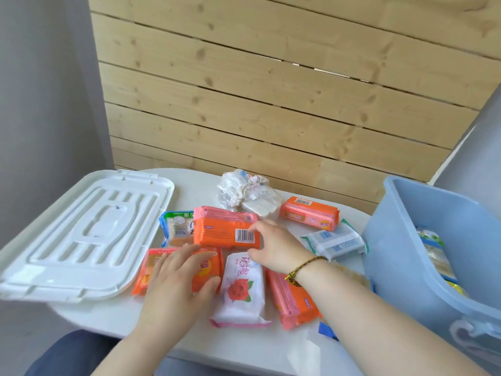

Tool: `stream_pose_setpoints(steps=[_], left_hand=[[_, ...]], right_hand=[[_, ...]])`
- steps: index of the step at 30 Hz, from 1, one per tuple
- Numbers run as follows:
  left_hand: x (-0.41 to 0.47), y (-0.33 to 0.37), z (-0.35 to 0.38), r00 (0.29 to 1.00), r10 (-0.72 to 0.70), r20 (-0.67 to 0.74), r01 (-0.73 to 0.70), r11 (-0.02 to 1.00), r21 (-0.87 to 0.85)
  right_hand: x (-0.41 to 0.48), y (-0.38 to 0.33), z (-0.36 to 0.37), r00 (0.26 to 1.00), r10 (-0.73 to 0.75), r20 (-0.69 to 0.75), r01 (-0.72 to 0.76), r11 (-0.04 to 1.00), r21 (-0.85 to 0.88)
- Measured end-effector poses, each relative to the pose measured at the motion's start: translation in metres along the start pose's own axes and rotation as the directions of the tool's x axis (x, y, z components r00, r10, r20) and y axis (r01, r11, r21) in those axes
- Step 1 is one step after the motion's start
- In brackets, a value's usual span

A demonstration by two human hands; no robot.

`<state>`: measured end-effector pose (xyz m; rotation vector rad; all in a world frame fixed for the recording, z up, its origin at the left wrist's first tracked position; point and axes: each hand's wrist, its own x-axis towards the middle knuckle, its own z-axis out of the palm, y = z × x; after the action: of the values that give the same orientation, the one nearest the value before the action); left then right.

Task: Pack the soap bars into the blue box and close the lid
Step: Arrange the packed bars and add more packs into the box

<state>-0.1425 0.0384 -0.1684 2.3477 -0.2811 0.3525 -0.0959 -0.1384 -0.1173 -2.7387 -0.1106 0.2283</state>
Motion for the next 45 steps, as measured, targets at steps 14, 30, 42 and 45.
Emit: stream_pose_setpoints(steps=[14,30,42,45], left_hand=[[-0.001,0.002,0.006,0.988,-0.09,0.129,0.075,0.99,0.12],[0.021,0.091,0.001,0.889,0.432,0.153,-0.41,0.899,-0.154],[0.065,0.182,-0.011,0.779,0.591,0.209,-0.522,0.797,-0.304],[0.067,0.206,-0.006,0.819,0.553,0.152,-0.481,0.806,-0.345]], right_hand=[[-0.06,0.066,0.0,0.819,0.574,0.001,-0.553,0.789,-0.266],[-0.102,0.038,-0.059,0.979,0.134,-0.156,-0.014,0.799,0.601],[-0.14,0.055,-0.158,0.992,-0.098,0.079,0.034,0.813,0.581],[-0.151,0.057,-0.192,0.993,-0.076,0.091,0.053,0.971,0.234]])
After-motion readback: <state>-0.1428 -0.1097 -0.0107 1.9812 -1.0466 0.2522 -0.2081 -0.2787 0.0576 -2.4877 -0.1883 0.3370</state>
